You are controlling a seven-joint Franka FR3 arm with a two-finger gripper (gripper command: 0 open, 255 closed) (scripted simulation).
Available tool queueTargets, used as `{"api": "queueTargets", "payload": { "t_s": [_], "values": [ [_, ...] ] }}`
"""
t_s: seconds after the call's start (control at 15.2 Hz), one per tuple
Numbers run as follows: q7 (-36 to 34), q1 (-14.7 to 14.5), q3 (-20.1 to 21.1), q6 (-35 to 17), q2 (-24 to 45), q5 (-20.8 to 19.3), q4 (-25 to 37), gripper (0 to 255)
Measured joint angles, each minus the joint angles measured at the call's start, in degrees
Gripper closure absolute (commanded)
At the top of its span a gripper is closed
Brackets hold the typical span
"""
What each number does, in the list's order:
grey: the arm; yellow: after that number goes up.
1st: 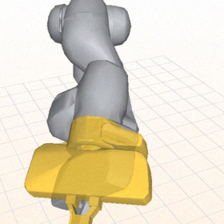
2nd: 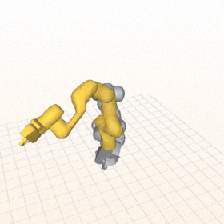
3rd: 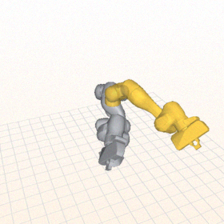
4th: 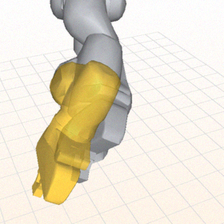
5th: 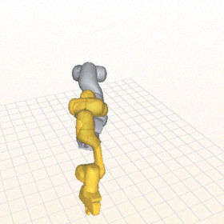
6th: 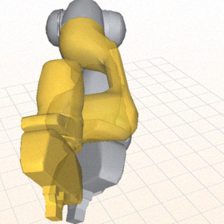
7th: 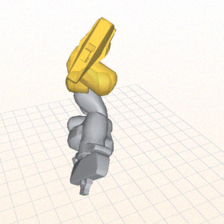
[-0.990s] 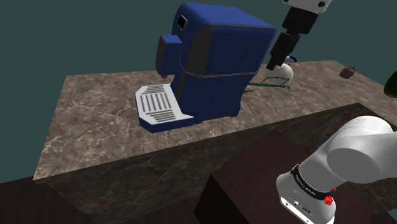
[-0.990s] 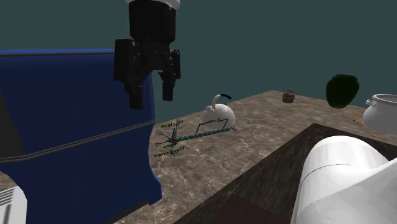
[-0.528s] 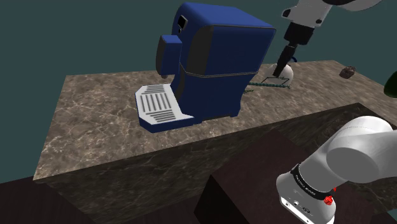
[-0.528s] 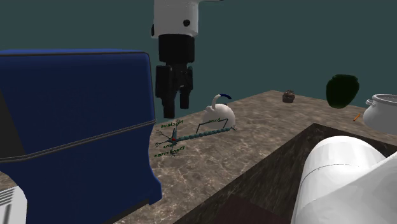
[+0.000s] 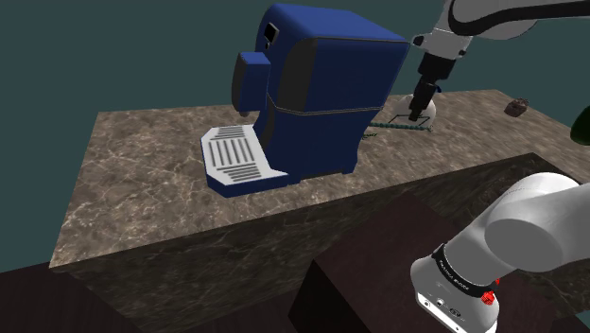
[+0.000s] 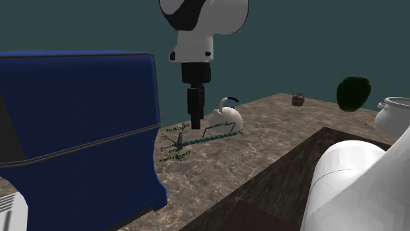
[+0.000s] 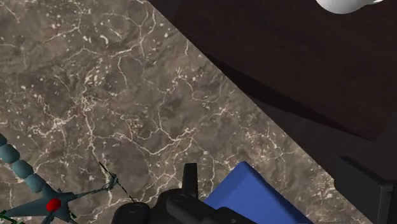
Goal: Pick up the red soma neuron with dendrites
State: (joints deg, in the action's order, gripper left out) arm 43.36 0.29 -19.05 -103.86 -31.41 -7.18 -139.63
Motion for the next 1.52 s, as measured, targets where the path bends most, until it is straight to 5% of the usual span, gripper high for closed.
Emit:
{"api": "queueTargets", "payload": {
  "t_s": [0.73,1.12,1.52],
  "values": [
    [25.83,-1.49,-12.16,-12.05,21.66,-0.39,8.97,0],
    [41.33,-0.51,-15.05,-16.12,37.00,6.12,18.81,0],
    [54.24,3.99,-12.93,-18.49,52.15,13.04,30.30,0]
  ]
}}
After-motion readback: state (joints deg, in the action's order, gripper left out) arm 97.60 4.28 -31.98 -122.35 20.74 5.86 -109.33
